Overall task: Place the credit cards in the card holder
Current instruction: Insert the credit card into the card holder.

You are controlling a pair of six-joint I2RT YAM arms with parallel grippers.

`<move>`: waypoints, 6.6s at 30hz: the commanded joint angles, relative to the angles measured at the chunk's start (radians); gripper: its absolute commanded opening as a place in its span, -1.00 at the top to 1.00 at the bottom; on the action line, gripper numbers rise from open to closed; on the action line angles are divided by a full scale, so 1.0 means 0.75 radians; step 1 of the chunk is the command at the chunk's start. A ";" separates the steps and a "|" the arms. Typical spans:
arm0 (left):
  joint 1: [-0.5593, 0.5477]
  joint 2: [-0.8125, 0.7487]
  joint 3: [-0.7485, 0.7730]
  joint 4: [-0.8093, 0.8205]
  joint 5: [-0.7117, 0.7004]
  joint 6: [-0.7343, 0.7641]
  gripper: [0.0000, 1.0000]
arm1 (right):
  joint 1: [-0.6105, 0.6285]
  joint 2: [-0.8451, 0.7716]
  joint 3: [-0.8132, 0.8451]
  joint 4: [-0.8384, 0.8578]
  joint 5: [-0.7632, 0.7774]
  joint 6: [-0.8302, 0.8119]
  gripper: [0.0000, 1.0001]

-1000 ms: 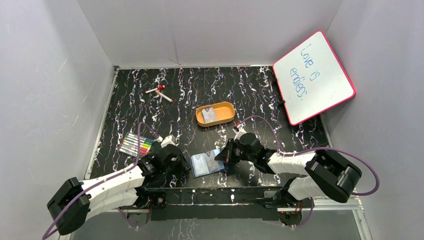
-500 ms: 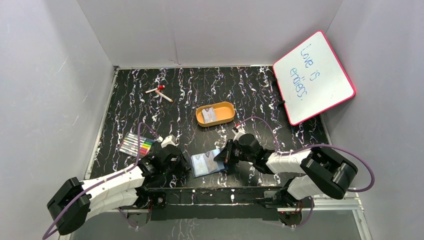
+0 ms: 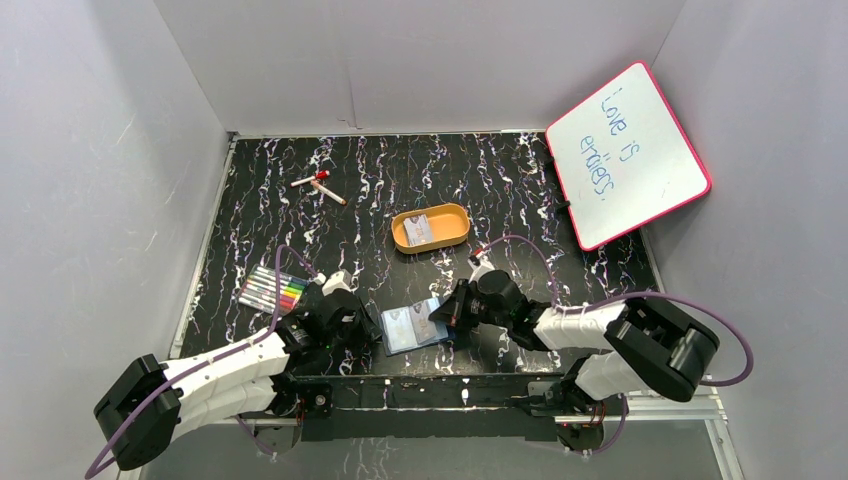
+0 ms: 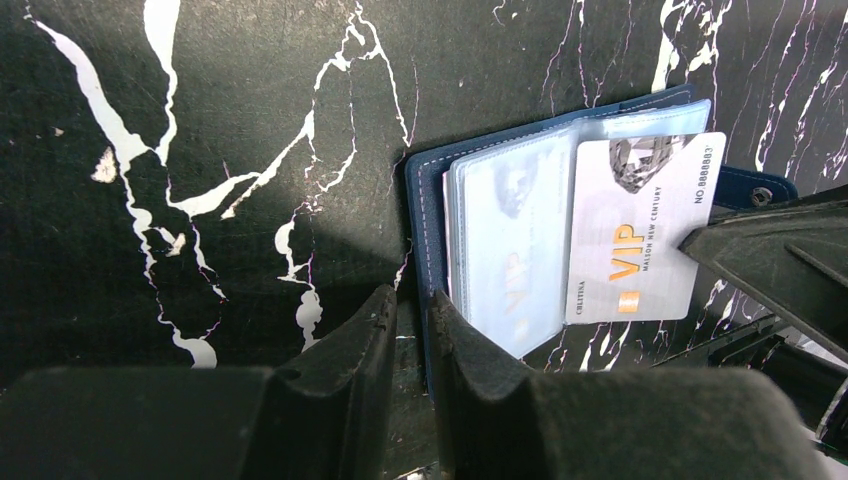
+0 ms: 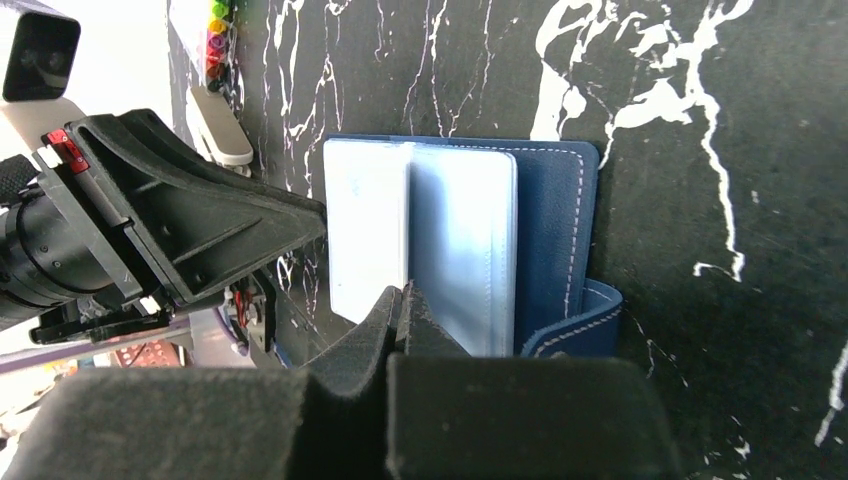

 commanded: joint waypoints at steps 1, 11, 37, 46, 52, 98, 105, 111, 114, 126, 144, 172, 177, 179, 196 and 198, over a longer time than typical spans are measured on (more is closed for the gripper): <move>0.004 0.002 -0.032 -0.042 0.001 0.009 0.66 | 0.008 -0.077 -0.016 -0.027 0.086 -0.003 1.00; 0.005 0.023 -0.028 -0.031 0.007 0.011 0.68 | 0.024 -0.035 -0.016 0.059 0.034 -0.011 1.00; 0.005 0.040 -0.028 -0.014 0.016 0.016 0.70 | 0.068 0.010 -0.002 0.114 0.055 -0.020 1.00; 0.004 0.045 -0.030 -0.006 0.021 0.018 0.71 | 0.094 0.033 -0.007 0.170 0.074 -0.003 1.00; 0.005 0.034 -0.032 -0.014 0.018 0.015 0.75 | 0.111 -0.006 -0.030 0.183 0.122 0.008 1.00; 0.005 0.043 -0.040 0.003 0.024 0.013 0.80 | 0.143 0.215 0.111 0.097 0.003 -0.018 0.50; 0.005 0.047 -0.044 0.018 0.026 0.009 0.80 | 0.153 0.201 0.191 -0.054 0.006 -0.064 0.29; 0.005 0.054 -0.041 0.041 0.035 0.014 0.81 | 0.178 0.237 0.253 -0.097 -0.012 -0.082 0.19; 0.005 0.051 -0.043 0.049 0.039 0.014 0.81 | 0.190 0.251 0.282 -0.117 -0.014 -0.094 0.17; 0.004 0.033 -0.053 0.077 0.051 0.008 0.83 | 0.219 0.314 0.359 -0.098 -0.084 -0.140 0.17; 0.005 -0.046 -0.071 0.047 0.023 0.004 0.86 | 0.265 0.317 0.481 -0.286 0.002 -0.236 -0.17; 0.005 -0.289 0.256 -0.411 -0.213 0.086 -0.47 | 0.270 -0.115 0.577 -0.783 0.392 -0.440 -0.96; 0.004 -0.312 0.321 -0.401 -0.177 0.147 -0.48 | 0.271 -0.256 0.506 -0.826 0.359 -0.477 -0.81; 0.005 -0.295 0.314 -0.336 -0.106 0.183 -0.44 | 0.271 -0.278 0.470 -0.825 0.314 -0.476 -0.65; 0.005 0.064 0.130 0.052 0.123 0.171 0.48 | 0.212 -0.302 0.193 -0.722 0.349 -0.254 0.08; 0.005 0.075 0.110 0.064 0.109 0.162 0.52 | 0.187 -0.289 0.172 -0.670 0.306 -0.245 0.08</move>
